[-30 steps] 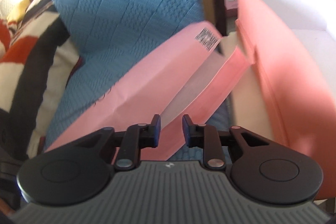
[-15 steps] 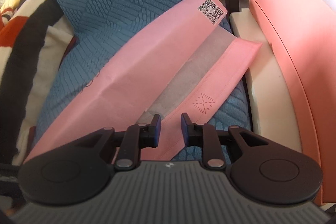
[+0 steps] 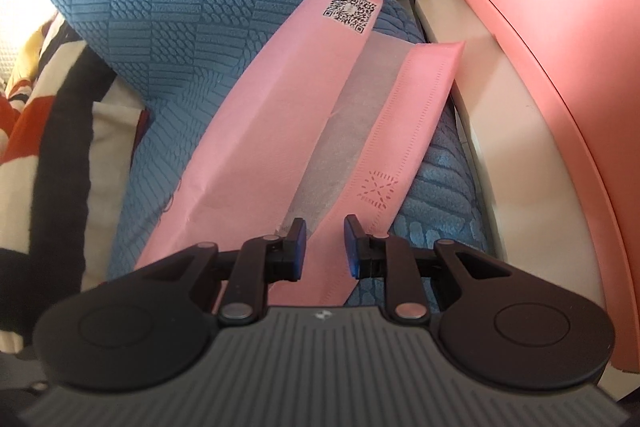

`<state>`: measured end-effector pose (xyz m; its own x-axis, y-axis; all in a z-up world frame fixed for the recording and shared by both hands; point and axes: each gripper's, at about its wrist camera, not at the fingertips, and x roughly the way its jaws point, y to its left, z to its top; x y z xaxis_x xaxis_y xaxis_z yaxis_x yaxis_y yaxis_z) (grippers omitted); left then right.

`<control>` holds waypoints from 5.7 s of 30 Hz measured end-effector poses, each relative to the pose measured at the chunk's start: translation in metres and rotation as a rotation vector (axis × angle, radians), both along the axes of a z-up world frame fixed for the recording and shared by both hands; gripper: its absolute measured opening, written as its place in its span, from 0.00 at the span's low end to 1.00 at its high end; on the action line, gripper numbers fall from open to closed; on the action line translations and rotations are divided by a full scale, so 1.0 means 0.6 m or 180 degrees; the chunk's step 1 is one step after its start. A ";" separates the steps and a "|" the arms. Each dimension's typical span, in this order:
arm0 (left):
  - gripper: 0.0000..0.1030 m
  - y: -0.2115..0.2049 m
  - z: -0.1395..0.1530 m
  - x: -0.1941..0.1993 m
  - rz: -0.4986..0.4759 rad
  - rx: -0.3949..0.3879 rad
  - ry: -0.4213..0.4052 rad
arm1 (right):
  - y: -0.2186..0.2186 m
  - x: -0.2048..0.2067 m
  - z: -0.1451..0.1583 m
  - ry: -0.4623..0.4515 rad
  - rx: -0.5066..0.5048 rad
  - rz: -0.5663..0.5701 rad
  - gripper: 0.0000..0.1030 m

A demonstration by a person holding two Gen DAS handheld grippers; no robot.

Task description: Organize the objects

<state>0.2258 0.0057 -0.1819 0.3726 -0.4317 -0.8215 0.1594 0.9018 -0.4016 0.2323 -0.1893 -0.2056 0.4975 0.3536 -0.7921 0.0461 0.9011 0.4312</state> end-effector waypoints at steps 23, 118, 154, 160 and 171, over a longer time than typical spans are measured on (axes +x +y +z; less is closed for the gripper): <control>0.10 -0.024 -0.020 0.002 -0.0155 0.0089 0.0065 | -0.016 -0.002 -0.004 0.0062 0.0285 -0.0181 0.28; 0.11 0.099 0.099 -0.075 0.0479 -0.1044 -0.0125 | 0.007 -0.009 0.115 0.0540 0.0006 -0.0327 0.04; 0.11 0.079 0.042 -0.193 0.0661 0.0009 -0.0284 | -0.025 -0.017 0.100 0.0459 0.0126 -0.0266 0.04; 0.11 0.087 0.067 -0.158 0.0793 -0.0115 -0.0564 | -0.009 -0.017 0.101 0.0341 -0.0037 -0.0148 0.04; 0.11 0.116 0.067 -0.065 0.1022 -0.0065 -0.0587 | -0.006 -0.001 0.096 0.0221 -0.0218 -0.0073 0.04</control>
